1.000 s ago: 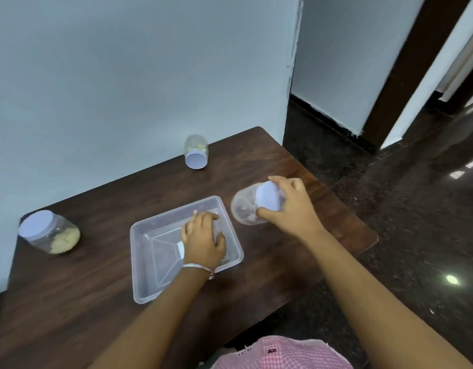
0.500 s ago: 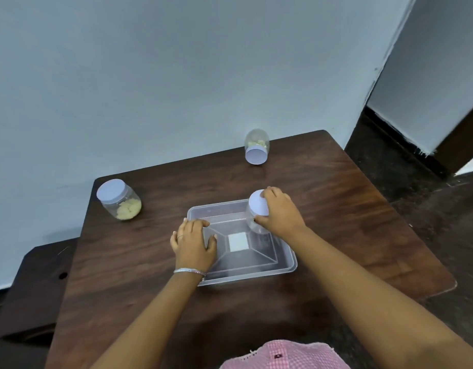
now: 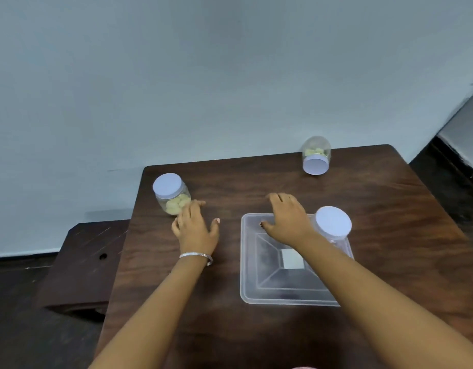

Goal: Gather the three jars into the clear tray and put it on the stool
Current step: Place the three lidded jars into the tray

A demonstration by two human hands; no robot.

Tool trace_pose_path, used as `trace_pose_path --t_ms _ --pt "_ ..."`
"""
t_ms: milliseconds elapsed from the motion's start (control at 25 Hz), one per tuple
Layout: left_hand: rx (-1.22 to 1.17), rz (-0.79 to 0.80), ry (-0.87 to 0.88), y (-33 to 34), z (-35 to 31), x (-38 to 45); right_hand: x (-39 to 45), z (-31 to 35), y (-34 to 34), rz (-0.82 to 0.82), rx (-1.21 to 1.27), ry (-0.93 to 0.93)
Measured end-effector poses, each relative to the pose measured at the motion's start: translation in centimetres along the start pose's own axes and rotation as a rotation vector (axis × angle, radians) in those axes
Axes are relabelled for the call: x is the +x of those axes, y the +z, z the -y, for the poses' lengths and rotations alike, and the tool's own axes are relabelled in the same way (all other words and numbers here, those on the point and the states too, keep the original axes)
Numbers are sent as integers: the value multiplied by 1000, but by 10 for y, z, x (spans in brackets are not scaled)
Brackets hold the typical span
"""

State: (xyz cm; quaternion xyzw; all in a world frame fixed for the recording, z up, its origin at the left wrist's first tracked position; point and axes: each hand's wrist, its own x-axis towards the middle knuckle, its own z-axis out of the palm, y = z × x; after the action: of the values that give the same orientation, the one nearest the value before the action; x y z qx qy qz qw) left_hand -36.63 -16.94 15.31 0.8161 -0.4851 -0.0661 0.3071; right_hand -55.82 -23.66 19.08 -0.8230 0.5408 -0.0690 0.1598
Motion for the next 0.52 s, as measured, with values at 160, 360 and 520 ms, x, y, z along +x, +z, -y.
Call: trace_pose_path --t_ms 160,360,520 --pt "-39 -110 -157 -18 25 55 24 21 23 166 9 18" --pt "-102 -30 -270 -24 50 110 36 26 43 290 7 99" --pt "-173 114 -238 -26 58 126 35 26 47 290 41 132"
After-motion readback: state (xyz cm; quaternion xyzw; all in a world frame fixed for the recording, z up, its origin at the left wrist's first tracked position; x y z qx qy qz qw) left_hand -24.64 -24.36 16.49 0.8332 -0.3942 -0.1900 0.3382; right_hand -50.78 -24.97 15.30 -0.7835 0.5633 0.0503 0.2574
